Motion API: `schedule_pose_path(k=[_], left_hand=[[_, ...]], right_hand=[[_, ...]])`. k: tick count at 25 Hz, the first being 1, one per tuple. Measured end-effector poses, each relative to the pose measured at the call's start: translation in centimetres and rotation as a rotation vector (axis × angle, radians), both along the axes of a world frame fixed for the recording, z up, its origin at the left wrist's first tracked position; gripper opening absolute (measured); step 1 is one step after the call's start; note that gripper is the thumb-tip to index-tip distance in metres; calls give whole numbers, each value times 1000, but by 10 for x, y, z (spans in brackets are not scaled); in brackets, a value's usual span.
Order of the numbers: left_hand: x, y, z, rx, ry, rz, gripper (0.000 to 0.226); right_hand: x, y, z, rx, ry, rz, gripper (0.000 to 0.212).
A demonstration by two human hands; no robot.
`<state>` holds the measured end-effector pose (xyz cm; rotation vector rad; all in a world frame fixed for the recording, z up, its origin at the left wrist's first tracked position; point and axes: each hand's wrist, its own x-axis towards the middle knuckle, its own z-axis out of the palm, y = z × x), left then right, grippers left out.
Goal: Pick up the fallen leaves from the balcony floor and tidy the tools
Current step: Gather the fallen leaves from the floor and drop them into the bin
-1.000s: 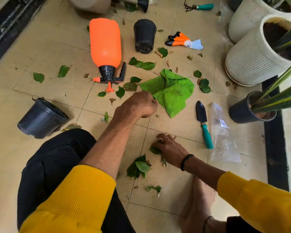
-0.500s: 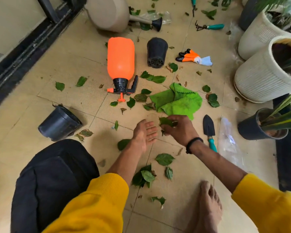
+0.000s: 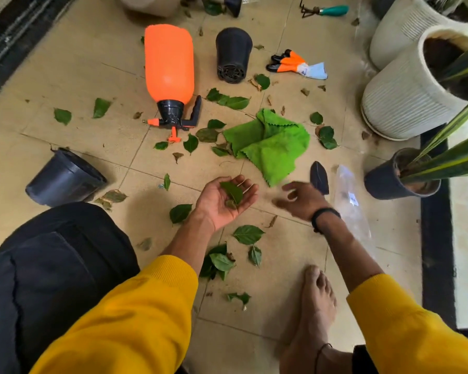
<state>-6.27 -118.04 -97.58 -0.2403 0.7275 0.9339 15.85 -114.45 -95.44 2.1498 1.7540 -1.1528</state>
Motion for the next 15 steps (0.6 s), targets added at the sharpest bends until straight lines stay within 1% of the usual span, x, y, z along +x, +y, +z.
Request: schedule_pose_path(k=[1, 2, 3, 5, 7, 9, 10, 13, 14, 15], left_hand=[[-1, -4, -1, -5, 13, -10, 29], [-2, -9, -2, -15, 20, -9, 27], [-2, -13, -5, -30, 27, 0, 26], [-2, -21, -9, -71, 57, 35, 24], [-2, -27, -14, -117, 92, 75, 25], [-3, -30, -14, -132, 112, 93, 27], [-5, -31, -13, -134, 119, 99, 27], [-15, -32, -13, -130, 156, 92, 26], [-19, -34, -15, -131, 177, 90, 26], [-24, -37, -16, -134, 204, 93, 27]], right_hand=[[5, -17, -17, -91, -79, 120, 87], [5, -35, -31, -135, -120, 196, 104], [3, -50, -43, -121, -120, 227, 114], [-7, -74, -59, -10, -72, 210, 119], [-24, -94, -67, 63, -26, 238, 115], [-41, -111, -71, 144, -20, 329, 100], [-48, -116, -74, 181, -17, 348, 87], [-64, -113, -85, 237, 90, 237, 37], [-67, -110, -87, 255, 119, 224, 22], [-68, -107, -86, 280, 135, 222, 13]])
